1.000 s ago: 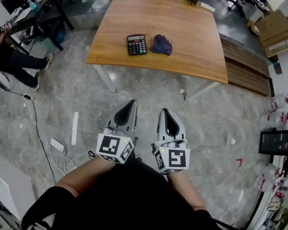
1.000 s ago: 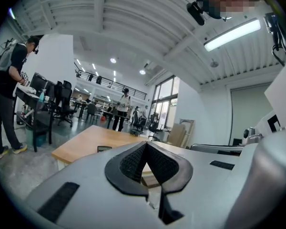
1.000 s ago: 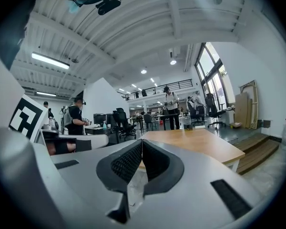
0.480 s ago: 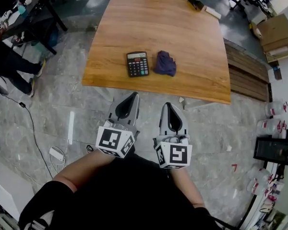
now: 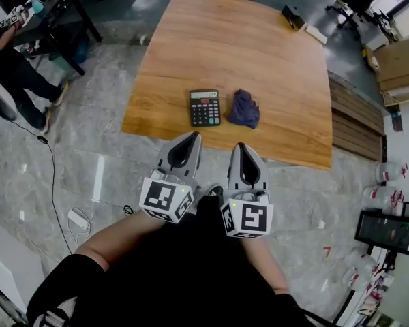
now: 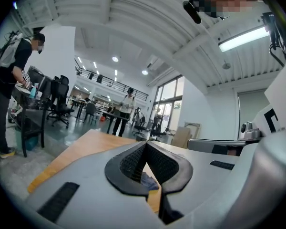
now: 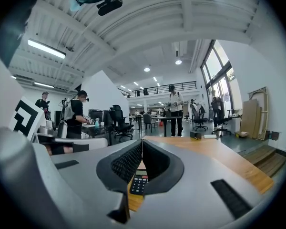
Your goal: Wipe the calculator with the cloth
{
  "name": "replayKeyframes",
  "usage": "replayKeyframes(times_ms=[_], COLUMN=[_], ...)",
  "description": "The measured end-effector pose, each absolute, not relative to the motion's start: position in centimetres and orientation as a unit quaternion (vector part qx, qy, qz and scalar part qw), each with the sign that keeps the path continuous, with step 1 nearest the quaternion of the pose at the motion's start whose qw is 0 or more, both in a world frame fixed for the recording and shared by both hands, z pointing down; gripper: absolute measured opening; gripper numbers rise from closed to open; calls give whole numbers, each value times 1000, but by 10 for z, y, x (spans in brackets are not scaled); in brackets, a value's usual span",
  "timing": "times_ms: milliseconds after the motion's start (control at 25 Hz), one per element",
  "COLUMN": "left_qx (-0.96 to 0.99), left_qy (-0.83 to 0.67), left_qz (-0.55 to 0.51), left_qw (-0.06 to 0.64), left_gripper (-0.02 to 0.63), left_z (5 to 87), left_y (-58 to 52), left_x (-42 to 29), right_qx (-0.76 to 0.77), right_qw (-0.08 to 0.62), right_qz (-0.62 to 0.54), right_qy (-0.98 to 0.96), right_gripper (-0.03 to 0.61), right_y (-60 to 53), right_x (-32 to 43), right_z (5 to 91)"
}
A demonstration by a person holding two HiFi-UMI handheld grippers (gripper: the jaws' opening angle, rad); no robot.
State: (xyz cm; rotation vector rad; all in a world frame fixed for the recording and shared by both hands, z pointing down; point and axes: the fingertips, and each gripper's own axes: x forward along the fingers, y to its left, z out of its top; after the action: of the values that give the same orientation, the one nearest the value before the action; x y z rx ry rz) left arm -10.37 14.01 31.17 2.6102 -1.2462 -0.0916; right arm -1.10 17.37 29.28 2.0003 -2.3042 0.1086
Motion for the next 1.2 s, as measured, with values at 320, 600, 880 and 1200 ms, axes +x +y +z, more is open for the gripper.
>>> replayKeyframes(times_ms=[320, 600, 880, 1200], left_qx=[887, 882, 858, 831], left_qy=[-445, -455, -492, -534], left_qz=[-8, 13, 48, 78], left_qw=[124, 125, 136, 134], left_gripper=[6, 6, 6, 6], left_z=[332, 346, 369, 398], left_y=[89, 16, -36, -47], left_x=[-71, -24, -2, -36], right_qx=[643, 605, 531, 480], right_qw=[36, 38, 47, 79], right_qz=[59, 74, 106, 138], right_qy=[-763, -792, -840, -863], right_gripper=[15, 15, 15, 15], right_y=[117, 28, -39, -55], right_x=[25, 65, 78, 45], right_z=[316, 327, 350, 392])
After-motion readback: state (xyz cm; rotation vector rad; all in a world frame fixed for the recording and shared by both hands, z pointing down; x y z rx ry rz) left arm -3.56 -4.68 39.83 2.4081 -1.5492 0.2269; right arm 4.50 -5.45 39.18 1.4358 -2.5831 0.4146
